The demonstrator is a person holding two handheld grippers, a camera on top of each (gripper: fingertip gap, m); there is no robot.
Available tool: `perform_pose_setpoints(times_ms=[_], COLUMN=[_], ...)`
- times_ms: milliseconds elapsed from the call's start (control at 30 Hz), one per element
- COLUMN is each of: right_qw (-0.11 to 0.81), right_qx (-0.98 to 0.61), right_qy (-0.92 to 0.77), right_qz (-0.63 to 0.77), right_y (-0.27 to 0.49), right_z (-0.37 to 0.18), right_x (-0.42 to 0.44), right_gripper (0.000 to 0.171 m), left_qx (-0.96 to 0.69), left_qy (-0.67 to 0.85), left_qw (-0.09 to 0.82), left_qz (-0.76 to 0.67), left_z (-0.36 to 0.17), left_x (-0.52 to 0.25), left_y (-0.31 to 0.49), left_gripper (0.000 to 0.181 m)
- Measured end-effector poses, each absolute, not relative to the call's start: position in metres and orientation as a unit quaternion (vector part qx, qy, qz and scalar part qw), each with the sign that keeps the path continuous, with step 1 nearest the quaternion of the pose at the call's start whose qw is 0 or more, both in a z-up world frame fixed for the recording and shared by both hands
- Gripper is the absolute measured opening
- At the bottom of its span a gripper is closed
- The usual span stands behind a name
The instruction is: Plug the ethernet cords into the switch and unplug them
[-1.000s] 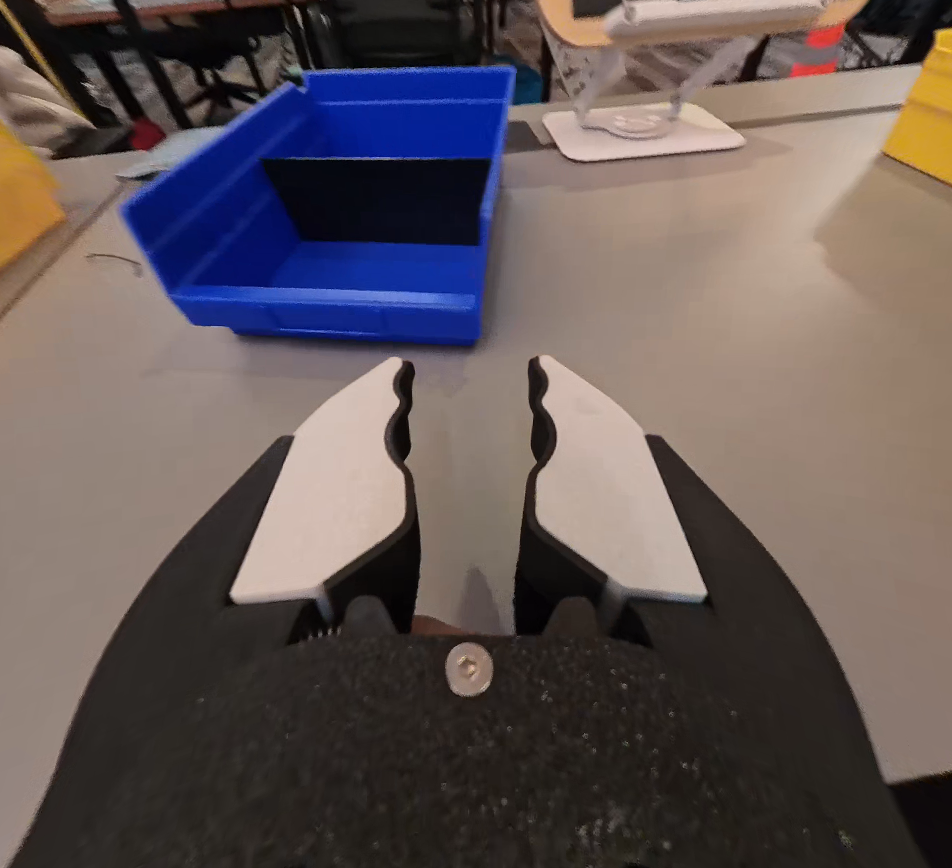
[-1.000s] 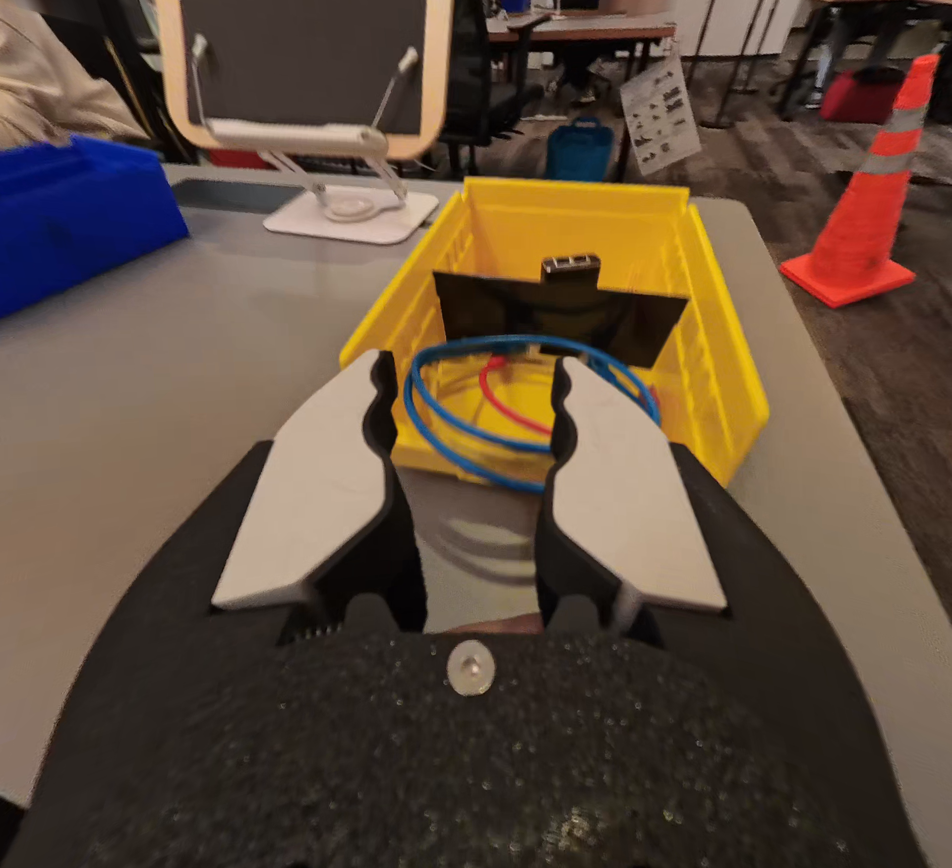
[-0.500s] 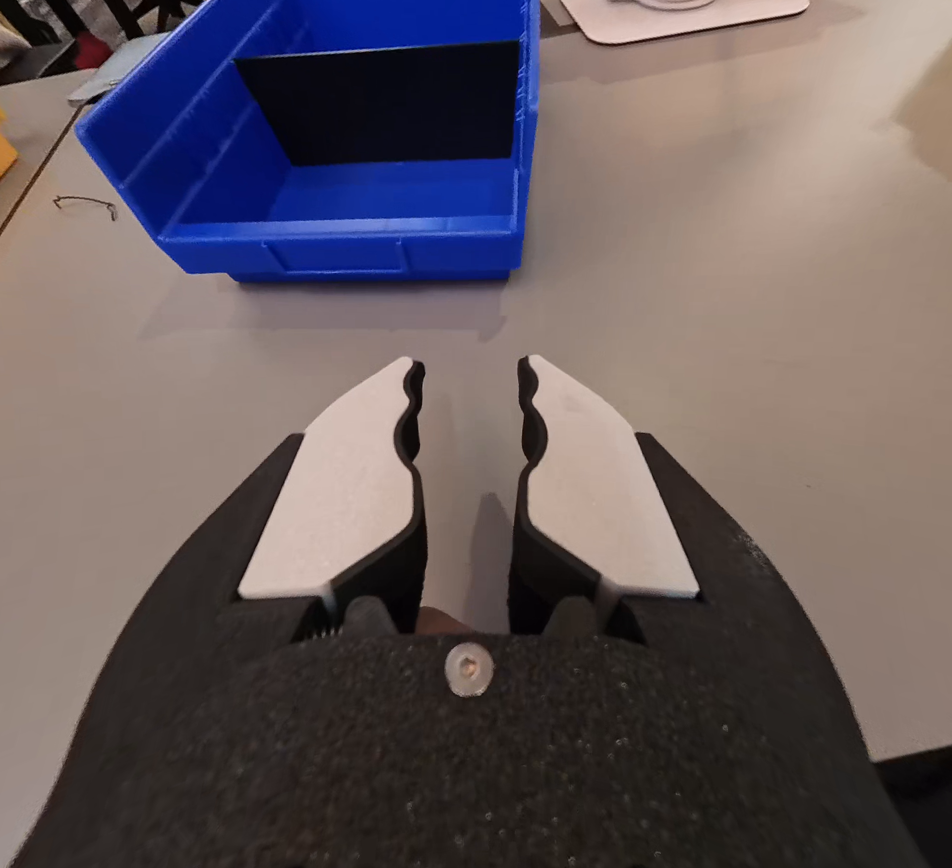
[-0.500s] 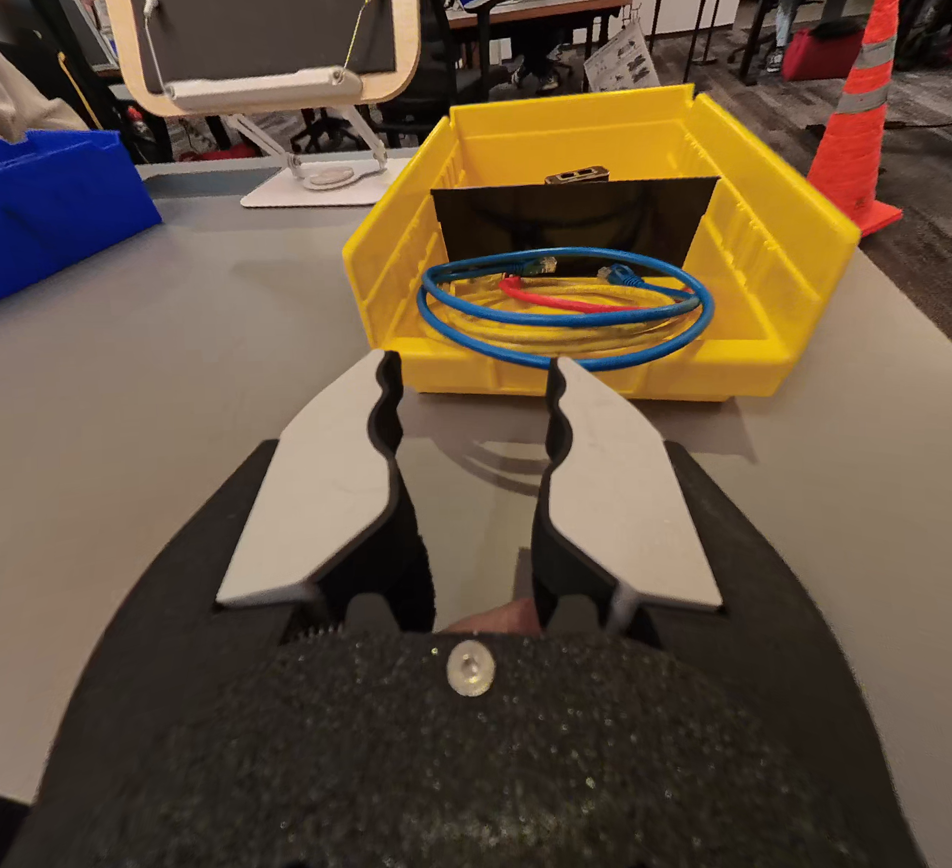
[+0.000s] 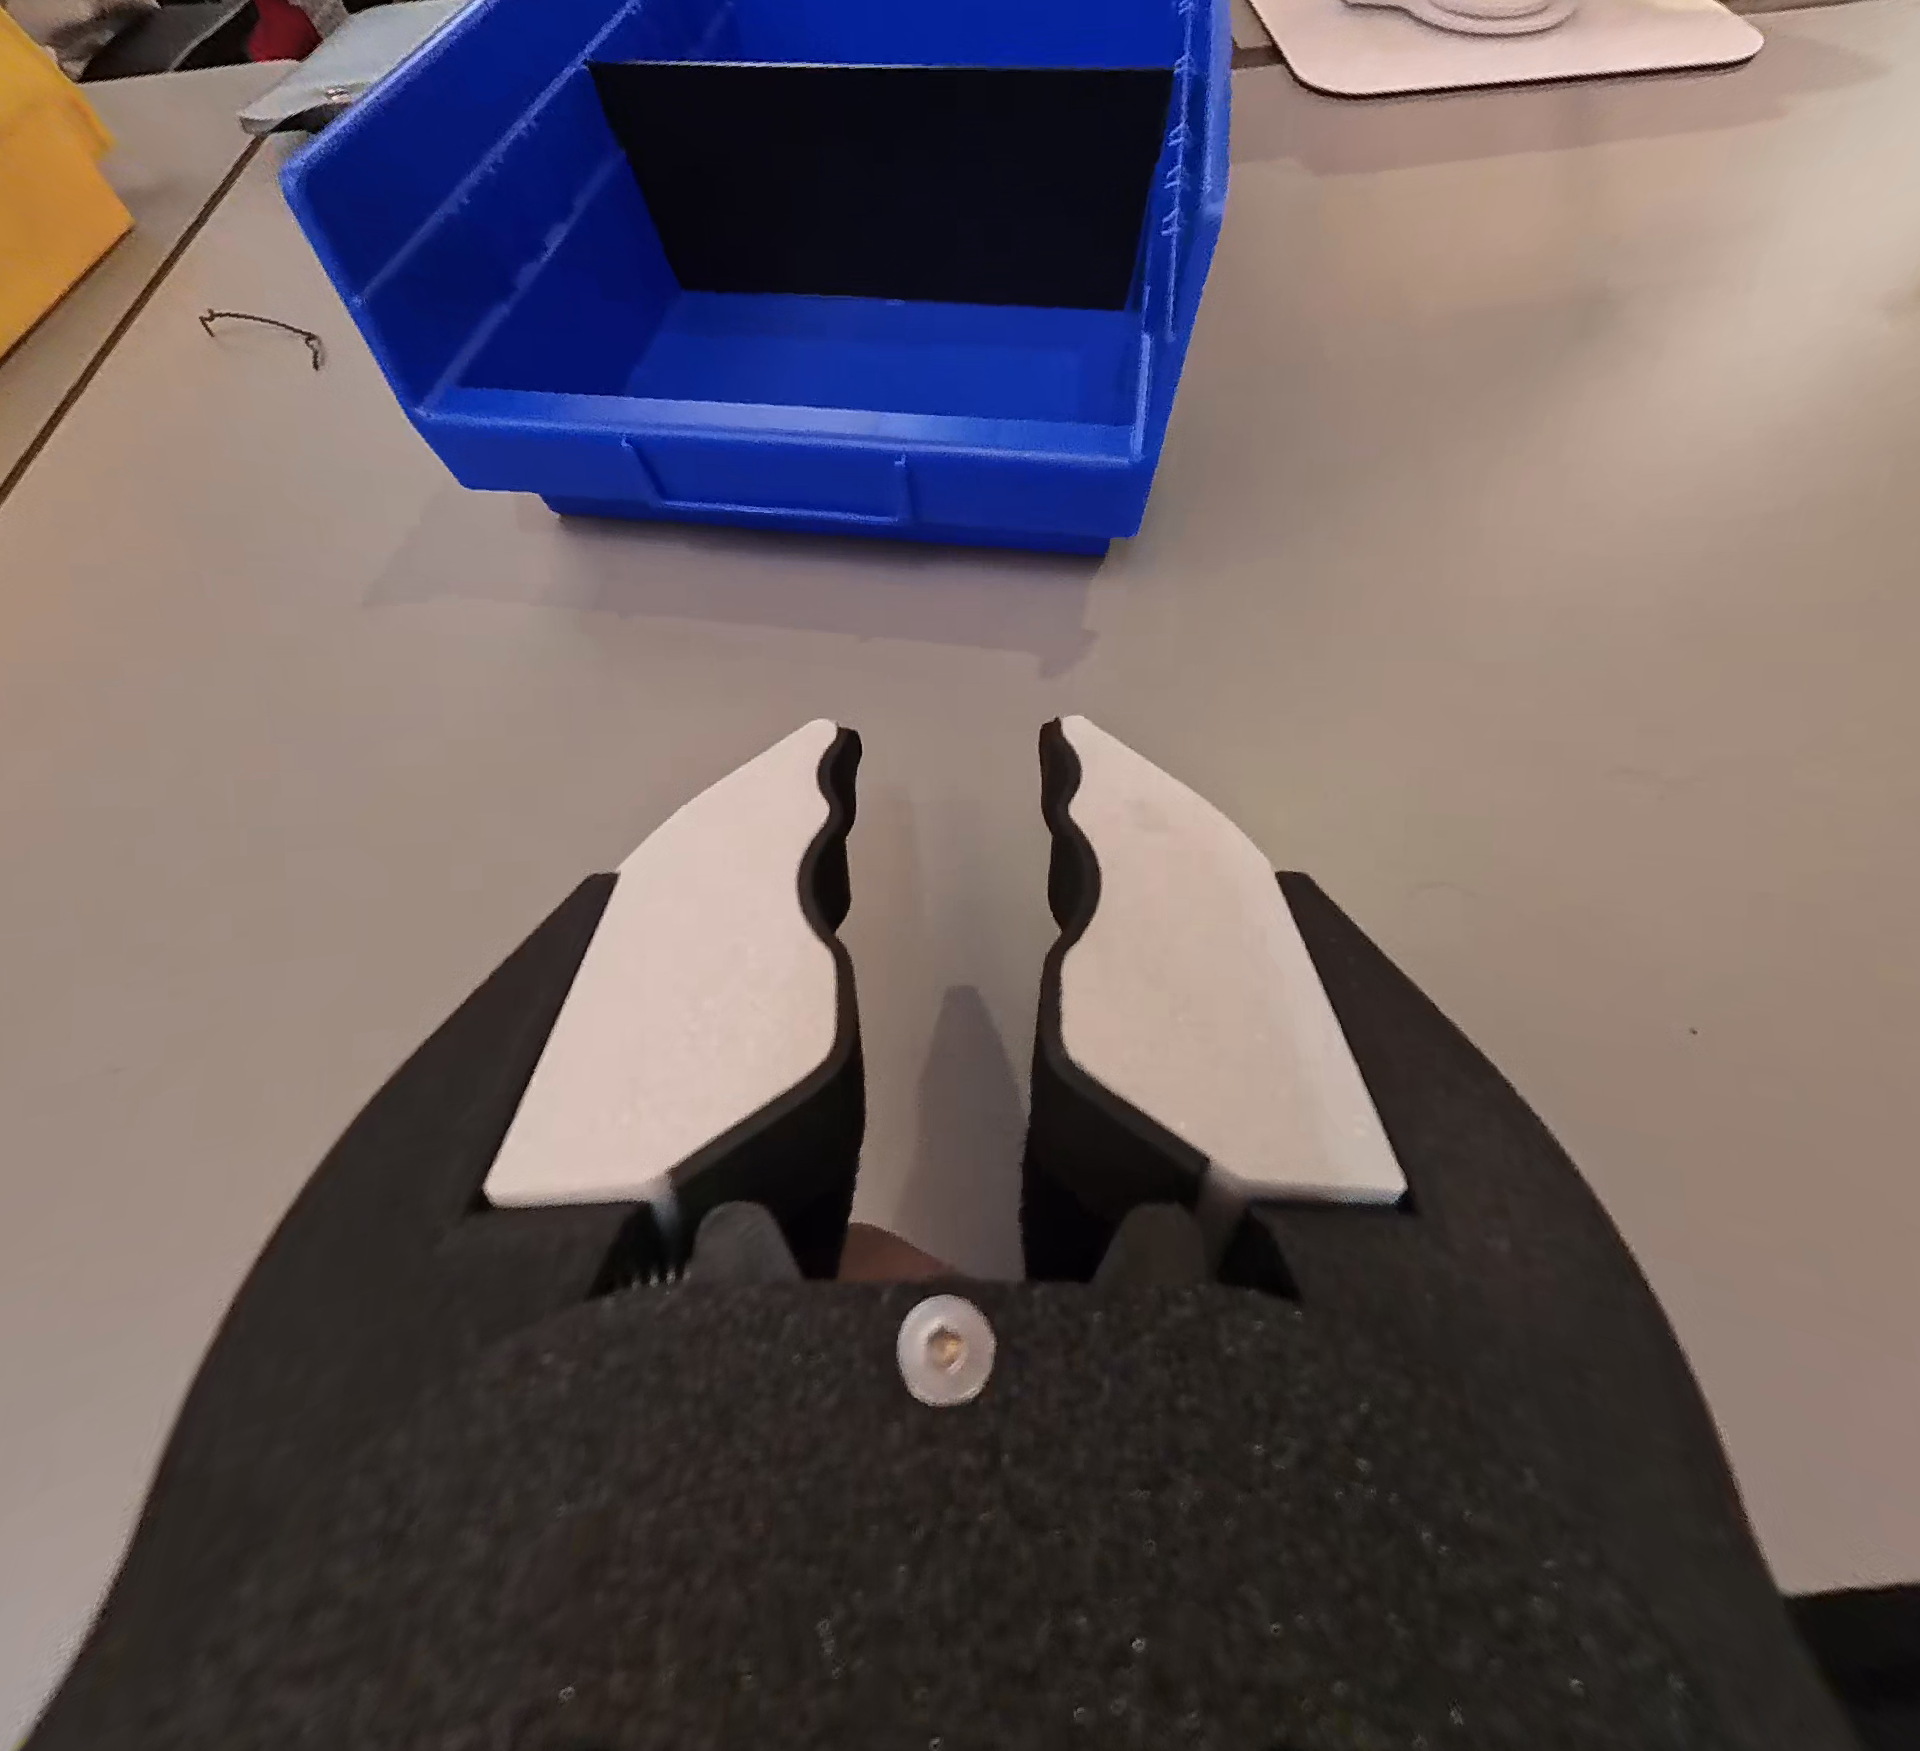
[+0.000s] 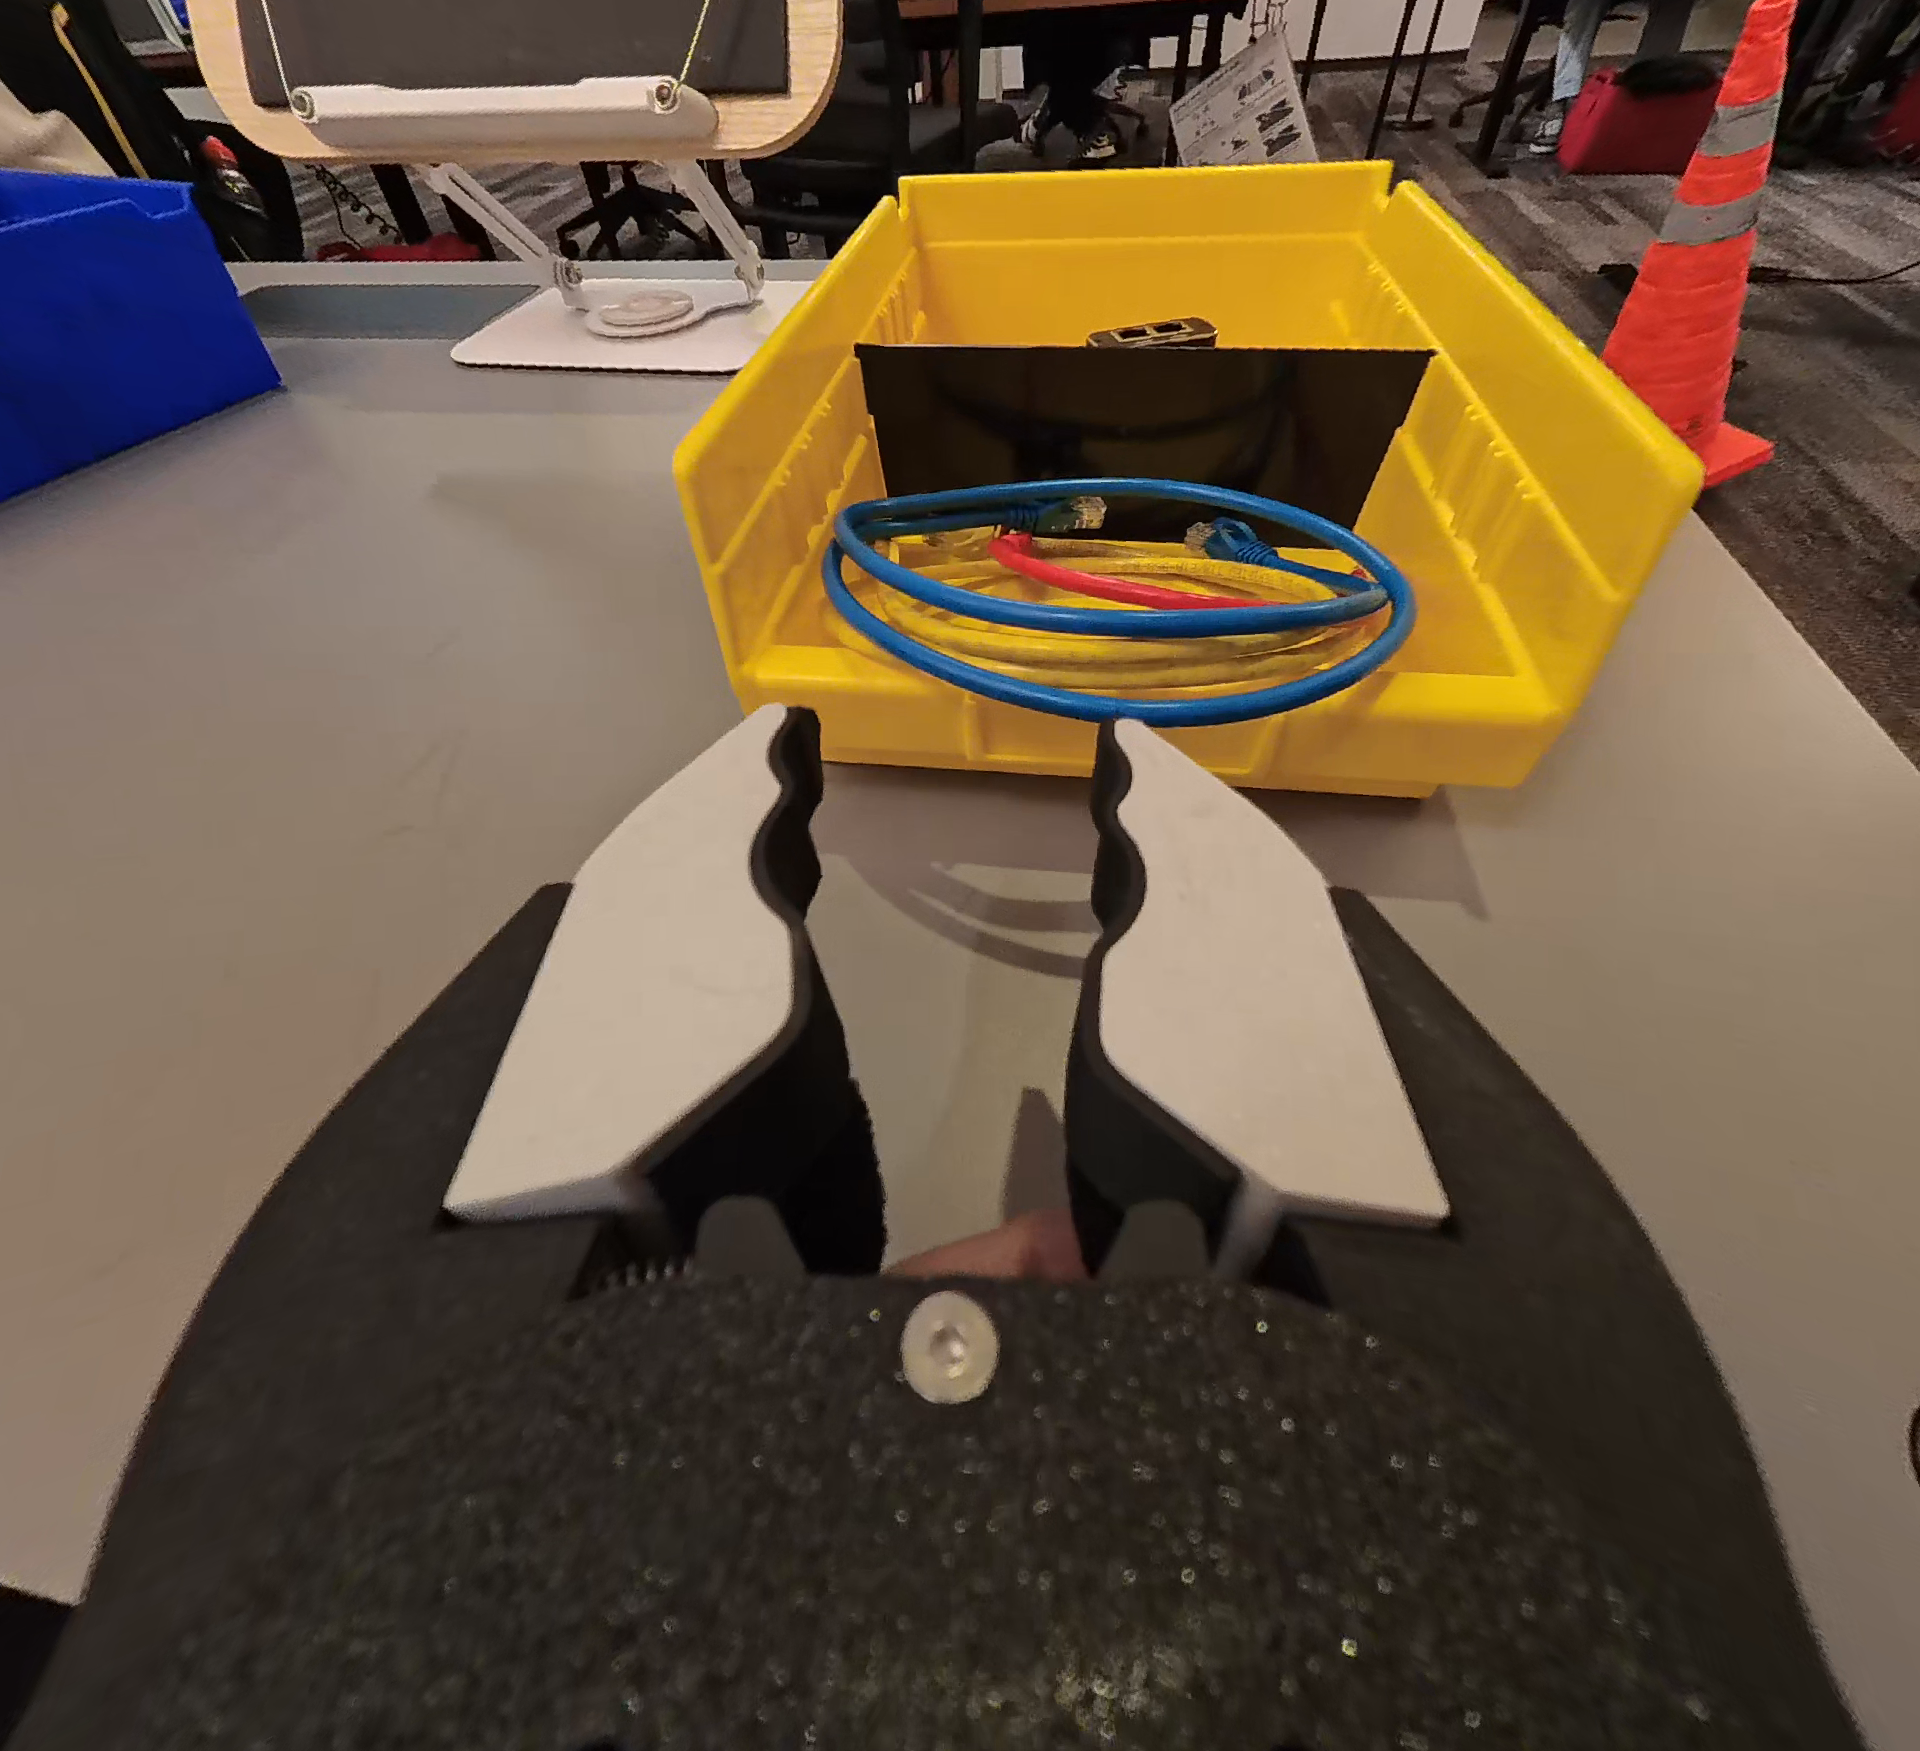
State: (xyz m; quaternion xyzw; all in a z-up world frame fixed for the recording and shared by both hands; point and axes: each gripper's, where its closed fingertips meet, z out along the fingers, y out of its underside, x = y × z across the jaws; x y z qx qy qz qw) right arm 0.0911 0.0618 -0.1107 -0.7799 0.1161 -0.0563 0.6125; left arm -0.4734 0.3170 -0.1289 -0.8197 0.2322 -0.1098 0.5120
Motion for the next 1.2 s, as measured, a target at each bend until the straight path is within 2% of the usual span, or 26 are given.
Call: perform_pose_setpoints(times_ms=[233,333,433,633,767,833,867,900,1067,1133,1200], right_qw=[0.602,0.589,0.584,0.558,0.556,0.557,0.562,0.582,0.698,0.693,0.657], right_qx=[-0.787,-0.802,-0.807,-0.822,-0.827,-0.829,-0.824,-0.809,-0.715,-0.703,-0.718], right_qy=[0.11,0.063,0.064,0.089,0.073,0.024,-0.001,-0.014,0.02,0.103,0.174], right_qz=[-0.075,-0.076,-0.053,-0.07,-0.032,0.046,0.072,0.08,-0.035,-0.122,-0.147], right_y=[0.062,0.078,0.111,0.16,0.169,0.168,0.164,0.16,0.11,0.082,0.063], right_z=[-0.114,-0.119,-0.12,-0.127,-0.131,-0.127,-0.12,-0.107,-0.028,-0.027,-0.052], right_x=[0.089,0.059,0.03,0.028,0.011,-0.021,-0.033,-0.038,0.005,0.049,0.073], right_gripper=[0.05,0.051,0.064,0.075,0.082,0.076,0.06,0.057,0.063,0.06,0.062], left_qx=[-0.814,-0.792,-0.751,-0.71,-0.687,-0.678,-0.68,-0.685,-0.689,-0.688,-0.691], left_qy=[0.245,0.26,0.304,0.41,0.473,0.488,0.49,0.488,0.461,0.452,0.448], left_qw=[0.519,0.543,0.558,0.505,0.476,0.469,0.459,0.448,0.45,0.461,0.466], left_qz=[-0.088,-0.107,-0.18,-0.27,-0.279,-0.287,-0.295,-0.305,-0.332,-0.332,-0.323], left_z=[-0.129,-0.117,-0.103,-0.116,-0.131,-0.135,-0.136,-0.137,-0.123,-0.117,-0.116], left_x=[-0.467,-0.444,-0.387,-0.261,-0.197,-0.172,-0.159,-0.146,-0.084,-0.066,-0.054], left_y=[0.315,0.302,0.268,0.195,0.172,0.17,0.17,0.171,0.185,0.193,0.203], left_gripper=[0.035,0.041,0.042,0.066,0.064,0.062,0.062,0.062,0.061,0.06,0.057])
